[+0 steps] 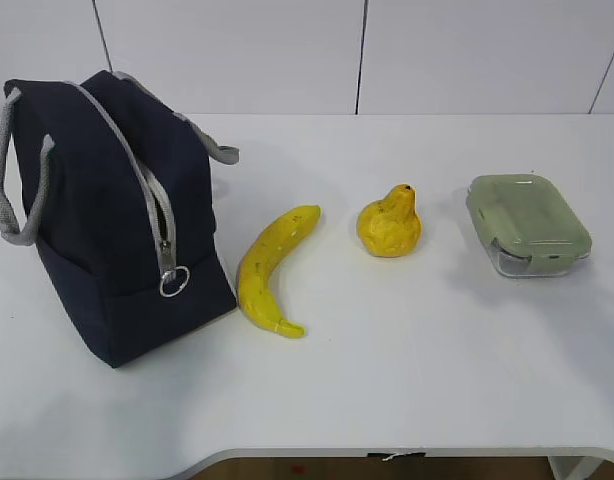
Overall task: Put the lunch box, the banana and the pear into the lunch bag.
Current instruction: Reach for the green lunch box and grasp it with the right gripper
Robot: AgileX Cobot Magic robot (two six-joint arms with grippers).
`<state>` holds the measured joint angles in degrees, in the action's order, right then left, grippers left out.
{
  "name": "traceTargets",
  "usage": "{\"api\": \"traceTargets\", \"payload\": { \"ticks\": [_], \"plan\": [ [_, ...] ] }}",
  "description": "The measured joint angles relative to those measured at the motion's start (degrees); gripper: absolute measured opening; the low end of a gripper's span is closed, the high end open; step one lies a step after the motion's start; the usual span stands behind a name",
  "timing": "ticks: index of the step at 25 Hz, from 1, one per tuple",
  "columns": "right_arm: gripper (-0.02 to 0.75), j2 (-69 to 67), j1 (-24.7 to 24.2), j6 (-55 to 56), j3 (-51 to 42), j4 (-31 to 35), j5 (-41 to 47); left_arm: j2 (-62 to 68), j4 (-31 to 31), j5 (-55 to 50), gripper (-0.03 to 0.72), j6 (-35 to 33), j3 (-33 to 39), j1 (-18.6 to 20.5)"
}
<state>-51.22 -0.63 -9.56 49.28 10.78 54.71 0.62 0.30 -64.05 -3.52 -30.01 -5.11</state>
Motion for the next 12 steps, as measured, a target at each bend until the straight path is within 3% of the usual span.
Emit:
{"api": "traceTargets", "payload": {
  "ticks": [6, 12],
  "plan": [
    [0.554, -12.5, 0.0, -4.2, 5.5, 2.6, 0.6, 0.0, -0.3, 0.0, 0.339, 0.0, 0.0, 0.0],
    [0.545, -22.3, -1.0, -10.4, 8.2, 9.8, 0.2, 0.0, -0.3, 0.0, 0.339, 0.0, 0.0, 0.0]
  ]
}}
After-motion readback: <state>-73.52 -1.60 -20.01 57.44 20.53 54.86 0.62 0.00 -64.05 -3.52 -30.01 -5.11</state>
